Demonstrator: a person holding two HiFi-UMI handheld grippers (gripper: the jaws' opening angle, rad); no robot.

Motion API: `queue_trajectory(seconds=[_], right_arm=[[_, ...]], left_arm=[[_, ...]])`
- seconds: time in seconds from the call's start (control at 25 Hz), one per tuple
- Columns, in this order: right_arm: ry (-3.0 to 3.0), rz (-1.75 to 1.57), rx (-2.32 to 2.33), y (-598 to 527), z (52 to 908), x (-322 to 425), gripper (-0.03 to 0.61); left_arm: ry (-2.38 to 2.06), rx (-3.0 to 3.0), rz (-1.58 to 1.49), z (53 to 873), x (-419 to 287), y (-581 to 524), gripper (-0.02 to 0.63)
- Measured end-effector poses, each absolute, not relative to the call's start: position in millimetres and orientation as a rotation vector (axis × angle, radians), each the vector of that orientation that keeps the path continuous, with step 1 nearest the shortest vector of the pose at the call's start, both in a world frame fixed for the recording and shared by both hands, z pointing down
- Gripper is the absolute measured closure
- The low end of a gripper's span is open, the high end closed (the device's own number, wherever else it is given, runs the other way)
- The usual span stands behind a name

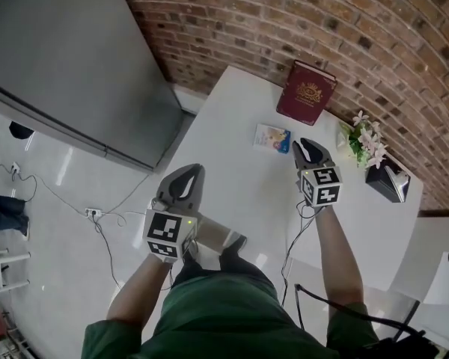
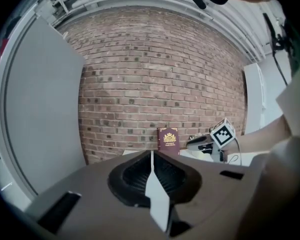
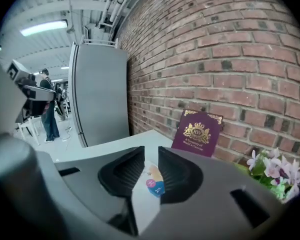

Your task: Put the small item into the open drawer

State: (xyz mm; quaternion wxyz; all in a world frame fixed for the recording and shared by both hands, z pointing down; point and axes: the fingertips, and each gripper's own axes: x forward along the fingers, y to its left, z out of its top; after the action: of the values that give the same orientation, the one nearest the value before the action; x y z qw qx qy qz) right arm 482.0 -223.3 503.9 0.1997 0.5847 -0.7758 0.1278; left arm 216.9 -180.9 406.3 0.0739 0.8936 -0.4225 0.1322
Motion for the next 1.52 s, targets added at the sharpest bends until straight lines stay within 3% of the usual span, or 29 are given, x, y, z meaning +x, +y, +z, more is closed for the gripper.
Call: queue_trajectory(seconds=[0.4, 0.88, 1.28, 1.52], right_arm=[[-2.137, 0.374, 1.284, -276, 583, 475, 0.429], [-1.964, 0.299, 0.731, -288, 663, 461, 0.194], [-1.802, 0.252, 0.465, -291, 707, 466, 0.144], [-1.776, 0.303, 0.407, -292, 713, 466, 0.153]], left_arm=[[-1.369, 2.550, 0.467, 431, 185, -166, 0.598], [-1.442, 2.430, 0.520, 449, 159, -151, 0.598], [-1.506, 2.319, 0.568, 469, 122, -139, 0.598], [-1.508, 2.279, 0.583, 479, 109, -131, 0.598]])
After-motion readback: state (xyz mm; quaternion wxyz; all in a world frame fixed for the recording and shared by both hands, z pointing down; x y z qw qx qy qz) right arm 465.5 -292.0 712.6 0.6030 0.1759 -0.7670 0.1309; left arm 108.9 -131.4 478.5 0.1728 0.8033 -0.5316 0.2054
